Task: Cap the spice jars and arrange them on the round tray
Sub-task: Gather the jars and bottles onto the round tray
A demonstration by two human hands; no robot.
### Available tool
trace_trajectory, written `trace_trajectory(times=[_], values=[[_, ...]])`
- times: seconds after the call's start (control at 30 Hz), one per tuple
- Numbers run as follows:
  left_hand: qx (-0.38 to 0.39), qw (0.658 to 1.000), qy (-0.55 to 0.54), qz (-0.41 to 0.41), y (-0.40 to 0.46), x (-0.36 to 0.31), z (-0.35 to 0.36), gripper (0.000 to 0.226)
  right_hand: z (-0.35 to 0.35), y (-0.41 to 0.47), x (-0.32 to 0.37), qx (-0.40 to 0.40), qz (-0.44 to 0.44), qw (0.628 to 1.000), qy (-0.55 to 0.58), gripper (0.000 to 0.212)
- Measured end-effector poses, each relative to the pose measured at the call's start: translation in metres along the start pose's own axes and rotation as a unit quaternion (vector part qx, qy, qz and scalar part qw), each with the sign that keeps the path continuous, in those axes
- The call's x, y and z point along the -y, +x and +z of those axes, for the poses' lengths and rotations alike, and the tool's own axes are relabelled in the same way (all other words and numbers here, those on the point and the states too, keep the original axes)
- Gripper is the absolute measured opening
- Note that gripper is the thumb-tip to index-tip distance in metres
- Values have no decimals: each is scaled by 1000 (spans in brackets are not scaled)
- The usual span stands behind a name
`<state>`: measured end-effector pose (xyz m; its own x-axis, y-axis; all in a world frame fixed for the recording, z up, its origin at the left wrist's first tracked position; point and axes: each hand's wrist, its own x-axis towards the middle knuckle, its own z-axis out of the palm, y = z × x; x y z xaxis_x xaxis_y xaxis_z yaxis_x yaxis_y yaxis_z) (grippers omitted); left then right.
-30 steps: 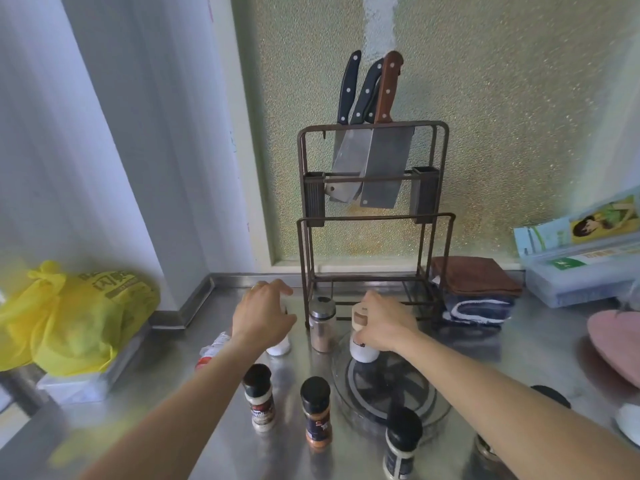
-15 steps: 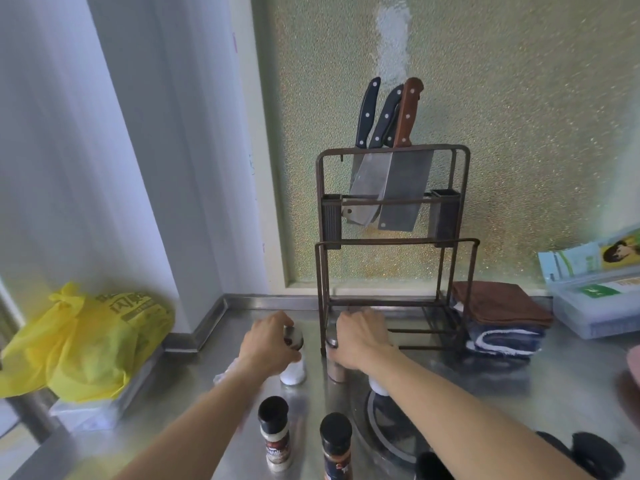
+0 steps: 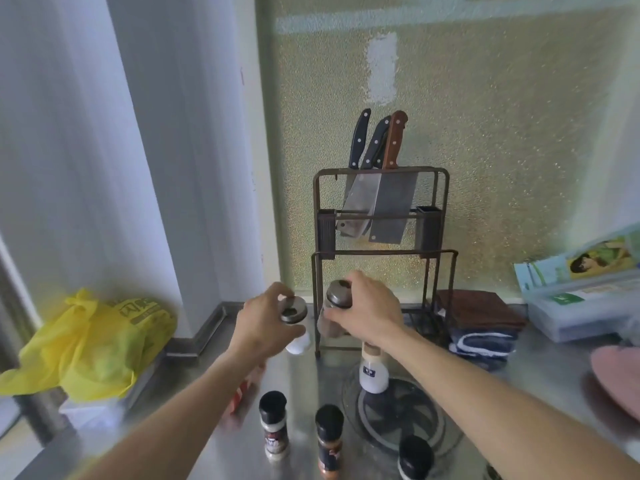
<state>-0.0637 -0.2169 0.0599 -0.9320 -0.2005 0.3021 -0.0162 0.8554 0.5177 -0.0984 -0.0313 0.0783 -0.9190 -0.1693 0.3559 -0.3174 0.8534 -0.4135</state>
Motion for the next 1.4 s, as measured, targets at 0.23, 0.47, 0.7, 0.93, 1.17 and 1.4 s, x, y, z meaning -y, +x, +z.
trace_trajectory(times=[0.23, 0.47, 0.7, 0.93, 1.17, 1.4], values=[[80, 994, 1, 77, -12, -57, 7, 62, -62, -8, -43, -26, 57, 998, -22, 65], [153, 984, 17, 94, -19, -68, 51, 62, -52, -19, -95, 43, 125, 990, -54, 60], [152, 984, 38, 80, -11, -64, 75, 68, -14, -19, -118, 107, 125, 985, -59, 68], [138, 984, 42, 100, -6, -69, 84, 65, 6, -20, -130, 146, 130, 977, -83, 76], [141, 983, 43, 112, -3, -72, 96, 62, 6, -22, -142, 156, 132, 975, -88, 73], [161, 983, 28, 84, -3, -66, 112, 64, 2, -28, -146, 163, 146, 974, -59, 92]])
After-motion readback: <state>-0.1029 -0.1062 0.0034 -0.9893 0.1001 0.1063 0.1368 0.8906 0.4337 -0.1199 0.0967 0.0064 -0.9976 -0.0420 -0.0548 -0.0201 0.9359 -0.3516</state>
